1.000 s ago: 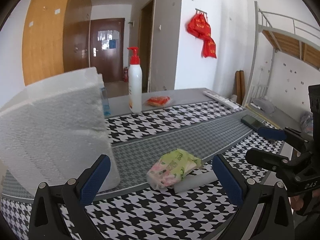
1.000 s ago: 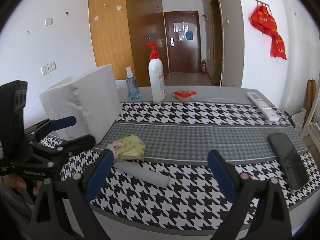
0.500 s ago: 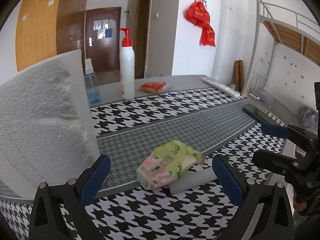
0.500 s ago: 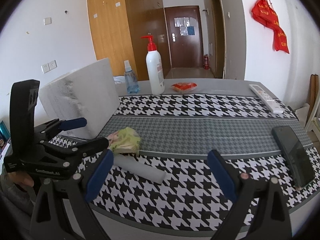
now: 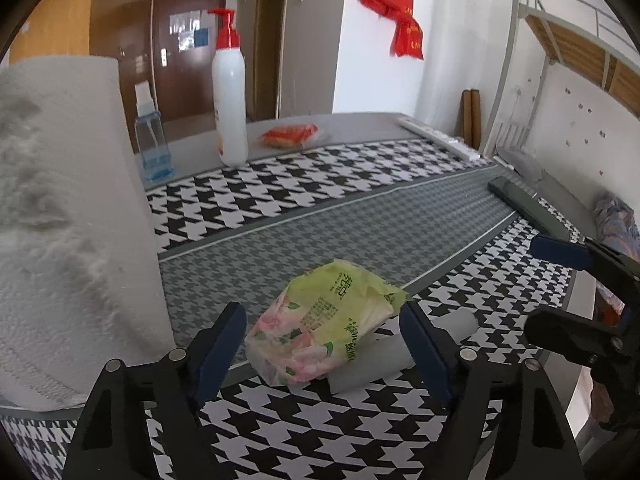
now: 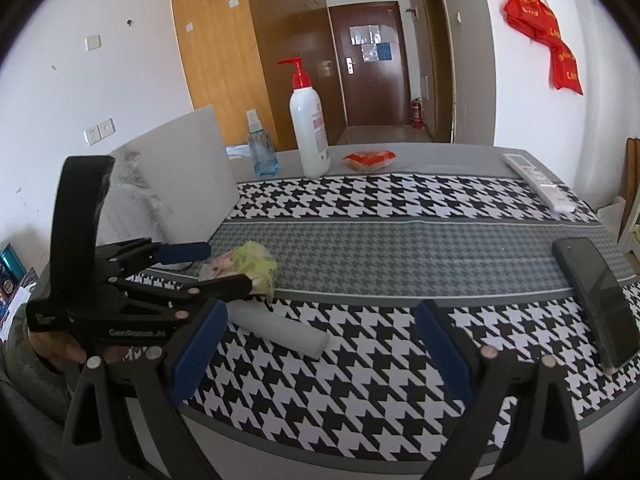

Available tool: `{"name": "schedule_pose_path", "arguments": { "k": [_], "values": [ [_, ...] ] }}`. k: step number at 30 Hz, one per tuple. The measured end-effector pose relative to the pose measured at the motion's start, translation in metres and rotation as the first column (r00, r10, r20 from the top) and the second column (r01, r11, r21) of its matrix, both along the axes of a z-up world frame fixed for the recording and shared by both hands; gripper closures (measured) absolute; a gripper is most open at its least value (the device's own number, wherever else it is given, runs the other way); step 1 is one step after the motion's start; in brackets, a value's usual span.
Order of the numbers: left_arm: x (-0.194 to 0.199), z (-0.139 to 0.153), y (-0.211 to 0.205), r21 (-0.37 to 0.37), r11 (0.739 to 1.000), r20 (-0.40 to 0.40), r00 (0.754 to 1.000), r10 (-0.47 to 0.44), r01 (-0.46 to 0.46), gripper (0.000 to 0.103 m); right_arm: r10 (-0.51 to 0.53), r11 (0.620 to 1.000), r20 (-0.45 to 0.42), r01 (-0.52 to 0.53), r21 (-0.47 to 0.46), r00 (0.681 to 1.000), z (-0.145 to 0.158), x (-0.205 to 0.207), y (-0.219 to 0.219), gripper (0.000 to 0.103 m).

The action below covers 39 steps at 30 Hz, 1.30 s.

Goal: Organize soft objects
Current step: 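Close the left tool on the packet while the right tool grasps the white tube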

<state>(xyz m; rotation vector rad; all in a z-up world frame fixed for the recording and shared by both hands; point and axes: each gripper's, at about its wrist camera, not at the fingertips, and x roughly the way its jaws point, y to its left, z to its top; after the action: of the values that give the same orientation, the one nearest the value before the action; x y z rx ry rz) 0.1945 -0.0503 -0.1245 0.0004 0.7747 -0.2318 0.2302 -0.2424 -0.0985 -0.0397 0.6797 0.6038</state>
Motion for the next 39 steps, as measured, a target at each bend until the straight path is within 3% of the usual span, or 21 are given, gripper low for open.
{"name": "schedule_pose_path", "arguments": {
  "k": [7, 9, 13, 20, 28, 35, 39],
  "values": [
    [0.011, -0.008, -0.002, 0.011, 1.000, -0.069, 0.998, -0.013, 0.014, 0.026, 0.004, 1.000, -0.023, -0.004, -0.008, 1.000, -0.005, 0.007, 0.000, 0.006],
    [0.016, -0.011, -0.002, 0.009, 1.000, -0.087, 0.996, -0.014, 0.015, 0.037, 0.009, 1.000, -0.027, -0.010, -0.011, 1.000, -0.006, 0.007, 0.001, 0.006],
    [0.019, -0.012, 0.001, 0.002, 1.000, -0.098, 0.995, -0.007, 0.007, 0.042, 0.029, 0.999, -0.029, -0.030, -0.027, 0.999, -0.008, 0.009, 0.003, 0.006],
    [0.025, -0.012, 0.004, -0.009, 1.000, -0.097, 0.995, 0.004, -0.005, 0.064, 0.055, 0.997, -0.045, -0.056, -0.044, 0.997, -0.015, 0.015, 0.006, 0.006],
    [0.022, -0.008, 0.010, -0.072, 0.997, -0.071, 0.997, -0.009, 0.004, 0.067, 0.118, 0.984, -0.035, -0.121, -0.129, 0.992, -0.015, 0.018, 0.022, 0.006],
    [0.011, 0.000, 0.016, -0.094, 0.996, -0.020, 1.000, -0.001, -0.001, 0.067, 0.241, 0.937, -0.018, -0.237, -0.256, 0.970, -0.020, 0.007, 0.047, 0.007],
    [0.006, 0.004, 0.018, -0.093, 0.996, 0.004, 1.000, 0.004, -0.004, 0.067, 0.289, 0.915, -0.025, -0.284, -0.287, 0.957, -0.024, 0.009, 0.055, 0.024]
  ]
}}
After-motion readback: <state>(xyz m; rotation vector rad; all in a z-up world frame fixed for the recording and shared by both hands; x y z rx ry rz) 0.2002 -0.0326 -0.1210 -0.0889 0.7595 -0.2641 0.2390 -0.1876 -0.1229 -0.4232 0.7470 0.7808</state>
